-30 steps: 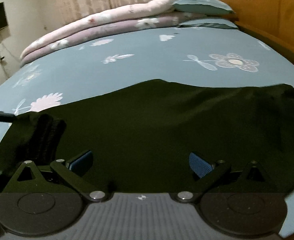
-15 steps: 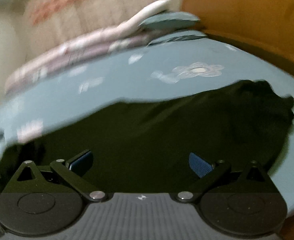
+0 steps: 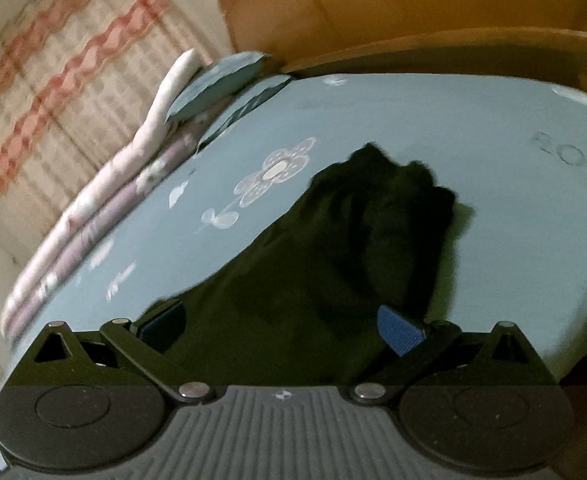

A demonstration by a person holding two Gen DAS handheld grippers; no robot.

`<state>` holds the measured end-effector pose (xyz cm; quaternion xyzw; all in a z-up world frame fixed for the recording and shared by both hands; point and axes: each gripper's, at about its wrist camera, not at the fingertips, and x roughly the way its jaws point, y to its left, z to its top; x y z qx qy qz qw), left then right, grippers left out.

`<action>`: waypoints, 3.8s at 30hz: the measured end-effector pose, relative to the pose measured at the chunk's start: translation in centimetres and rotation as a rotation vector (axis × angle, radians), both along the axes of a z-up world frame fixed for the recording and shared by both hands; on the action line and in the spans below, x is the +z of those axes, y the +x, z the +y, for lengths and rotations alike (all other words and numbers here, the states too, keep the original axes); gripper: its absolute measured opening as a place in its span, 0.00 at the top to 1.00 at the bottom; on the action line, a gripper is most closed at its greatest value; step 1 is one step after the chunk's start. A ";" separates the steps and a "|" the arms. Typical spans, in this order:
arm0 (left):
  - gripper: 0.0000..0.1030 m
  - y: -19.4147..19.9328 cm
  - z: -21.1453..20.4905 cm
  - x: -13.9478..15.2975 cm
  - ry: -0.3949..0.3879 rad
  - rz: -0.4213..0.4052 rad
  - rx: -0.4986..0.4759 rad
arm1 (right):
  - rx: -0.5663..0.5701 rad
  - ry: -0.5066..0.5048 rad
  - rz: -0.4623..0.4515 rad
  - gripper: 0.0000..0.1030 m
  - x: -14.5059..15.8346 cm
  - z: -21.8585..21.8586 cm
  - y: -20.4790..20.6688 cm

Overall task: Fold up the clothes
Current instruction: 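Grasp the small black knit item on the shorts with the right gripper, then lift the black knit item above the shorts with the right gripper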

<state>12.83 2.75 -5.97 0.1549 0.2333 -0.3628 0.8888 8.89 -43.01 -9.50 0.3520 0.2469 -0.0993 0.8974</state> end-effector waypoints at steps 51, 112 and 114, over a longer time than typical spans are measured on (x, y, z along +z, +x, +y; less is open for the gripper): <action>0.01 3.1 1.9 -1.9 -0.101 0.151 0.097 | 0.187 0.065 -0.125 0.00 -5.0 -8.7 7.6; 0.01 -2.9 3.8 -0.8 0.005 0.045 -0.061 | 0.409 -0.096 -0.006 0.62 8.4 8.0 10.7; 0.01 -3.0 4.0 -0.9 0.018 0.048 -0.063 | 0.436 -0.104 -0.005 0.62 8.8 9.3 11.1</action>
